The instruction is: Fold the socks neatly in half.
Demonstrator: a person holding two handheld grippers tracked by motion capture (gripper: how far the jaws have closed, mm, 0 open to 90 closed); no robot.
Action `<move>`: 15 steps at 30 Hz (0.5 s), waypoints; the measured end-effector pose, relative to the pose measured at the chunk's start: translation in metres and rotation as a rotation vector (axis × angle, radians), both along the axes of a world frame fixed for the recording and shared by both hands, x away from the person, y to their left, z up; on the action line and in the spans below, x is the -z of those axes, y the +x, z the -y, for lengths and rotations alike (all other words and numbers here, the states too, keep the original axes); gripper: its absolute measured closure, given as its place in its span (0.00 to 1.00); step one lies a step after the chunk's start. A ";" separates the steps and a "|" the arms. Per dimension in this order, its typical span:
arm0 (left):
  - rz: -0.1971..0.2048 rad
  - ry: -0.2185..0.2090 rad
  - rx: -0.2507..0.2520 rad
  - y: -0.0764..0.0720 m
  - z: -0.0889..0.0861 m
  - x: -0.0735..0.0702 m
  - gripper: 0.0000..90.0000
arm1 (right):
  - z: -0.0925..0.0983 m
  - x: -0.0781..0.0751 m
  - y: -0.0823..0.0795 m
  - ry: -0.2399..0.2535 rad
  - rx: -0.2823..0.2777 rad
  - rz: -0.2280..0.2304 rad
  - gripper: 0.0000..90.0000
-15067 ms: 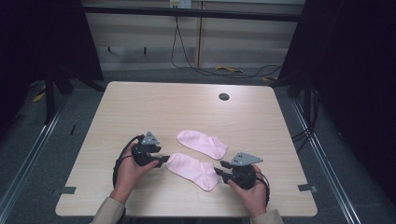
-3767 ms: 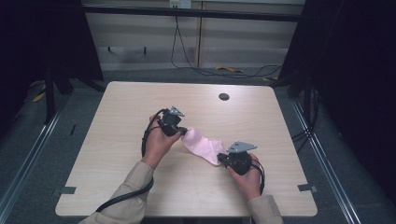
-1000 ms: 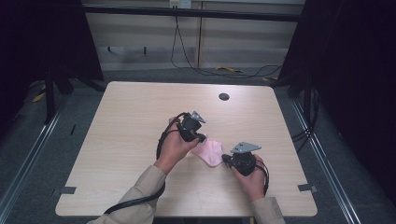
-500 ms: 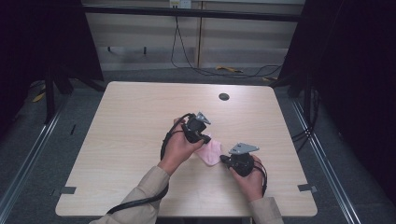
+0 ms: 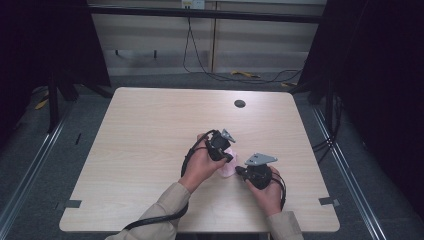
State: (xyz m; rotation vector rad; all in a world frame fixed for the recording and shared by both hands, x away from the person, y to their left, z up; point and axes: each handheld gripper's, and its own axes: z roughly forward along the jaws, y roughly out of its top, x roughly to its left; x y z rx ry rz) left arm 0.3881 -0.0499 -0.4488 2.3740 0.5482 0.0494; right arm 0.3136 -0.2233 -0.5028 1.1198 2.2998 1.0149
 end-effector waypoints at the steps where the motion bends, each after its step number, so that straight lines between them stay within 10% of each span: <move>1: 0.002 0.004 0.005 0.000 0.001 0.000 0.99 | 0.000 0.000 0.000 0.001 0.000 -0.002 1.00; 15: 0.003 0.027 0.019 -0.005 0.008 0.009 0.99 | 0.000 0.000 0.000 -0.002 0.001 0.001 1.00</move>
